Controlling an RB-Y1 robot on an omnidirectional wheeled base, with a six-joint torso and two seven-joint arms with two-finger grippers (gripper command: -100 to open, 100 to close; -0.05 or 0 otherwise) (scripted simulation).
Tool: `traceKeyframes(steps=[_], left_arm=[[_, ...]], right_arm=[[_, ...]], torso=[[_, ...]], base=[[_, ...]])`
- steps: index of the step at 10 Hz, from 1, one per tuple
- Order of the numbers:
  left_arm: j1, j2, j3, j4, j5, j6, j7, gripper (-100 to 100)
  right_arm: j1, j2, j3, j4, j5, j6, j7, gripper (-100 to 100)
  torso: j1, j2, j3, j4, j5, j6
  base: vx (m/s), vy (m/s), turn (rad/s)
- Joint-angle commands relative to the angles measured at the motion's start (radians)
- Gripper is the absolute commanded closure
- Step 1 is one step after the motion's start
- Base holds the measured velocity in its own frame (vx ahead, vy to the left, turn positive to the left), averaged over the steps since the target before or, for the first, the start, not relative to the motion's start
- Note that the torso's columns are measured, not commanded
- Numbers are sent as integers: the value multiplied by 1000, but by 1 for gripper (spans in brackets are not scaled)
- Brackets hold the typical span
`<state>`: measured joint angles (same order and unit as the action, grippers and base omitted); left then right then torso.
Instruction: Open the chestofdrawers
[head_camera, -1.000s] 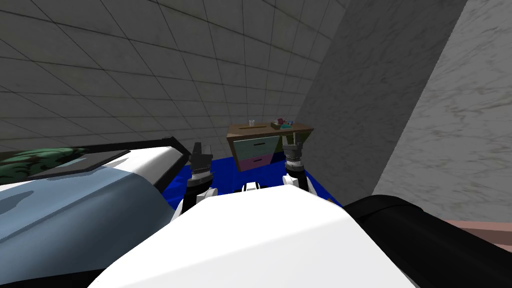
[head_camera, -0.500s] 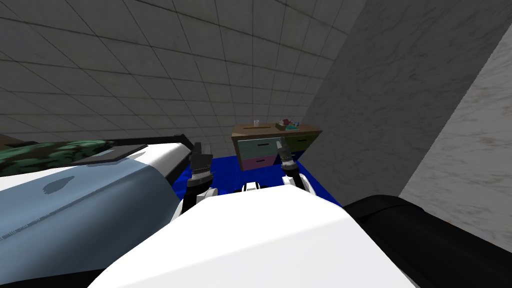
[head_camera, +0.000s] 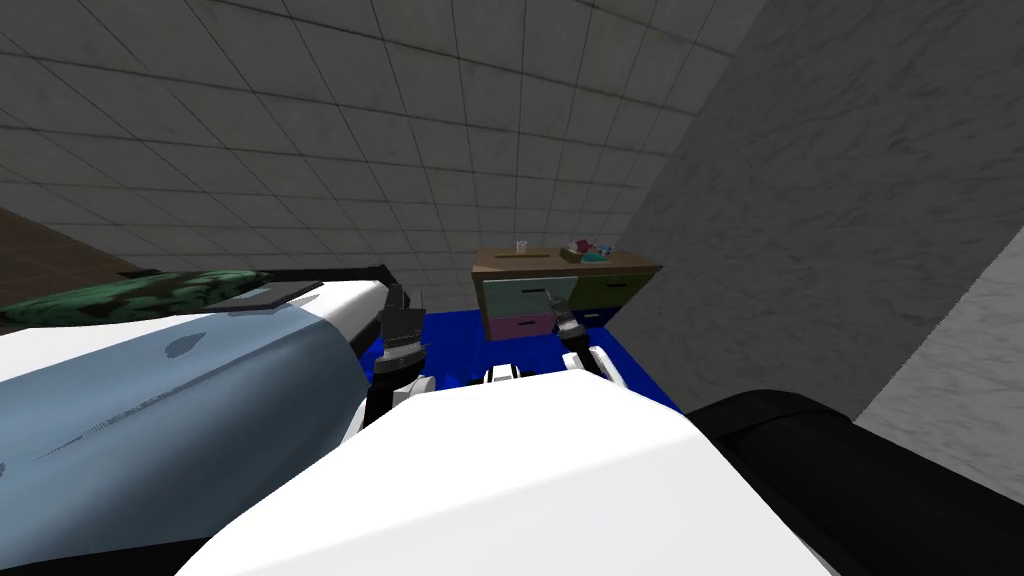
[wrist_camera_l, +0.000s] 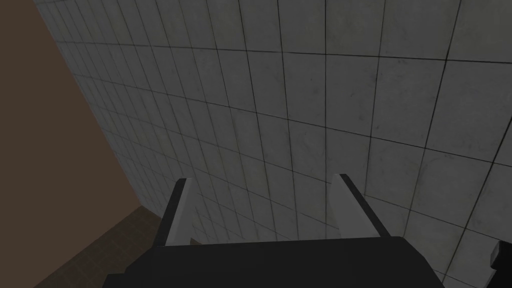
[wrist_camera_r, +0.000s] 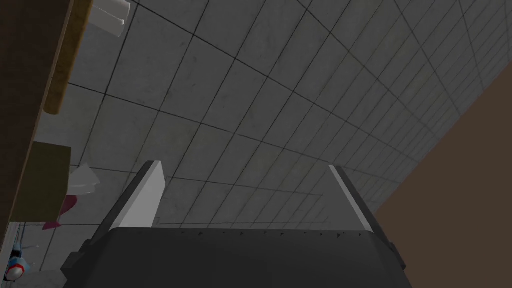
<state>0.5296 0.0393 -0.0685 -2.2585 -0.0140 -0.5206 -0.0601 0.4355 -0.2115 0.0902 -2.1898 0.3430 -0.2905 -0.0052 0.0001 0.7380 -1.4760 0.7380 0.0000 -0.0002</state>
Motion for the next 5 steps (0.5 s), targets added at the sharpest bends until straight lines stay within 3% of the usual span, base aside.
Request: traceKeyframes(steps=[1, 2, 5], left_arm=[[0, 0, 0, 0, 0, 0, 0, 0], [0, 0, 0, 0, 0, 0, 0, 0], [0, 0, 0, 0, 0, 0, 0, 0]], right_arm=[[0, -15, 10, 47, 72, 60, 22, -100], [-5, -27, 18, 76, 105, 102, 36, -100], [-9, -38, 26, 106, 171, 156, 51, -100]], torso=[[0, 0, 0, 0, 0, 0], [0, 0, 0, 0, 0, 1], [0, 0, 0, 0, 0, 0]], base=[[10, 4, 97], [10, 7, 123], [8, 6, 134]])
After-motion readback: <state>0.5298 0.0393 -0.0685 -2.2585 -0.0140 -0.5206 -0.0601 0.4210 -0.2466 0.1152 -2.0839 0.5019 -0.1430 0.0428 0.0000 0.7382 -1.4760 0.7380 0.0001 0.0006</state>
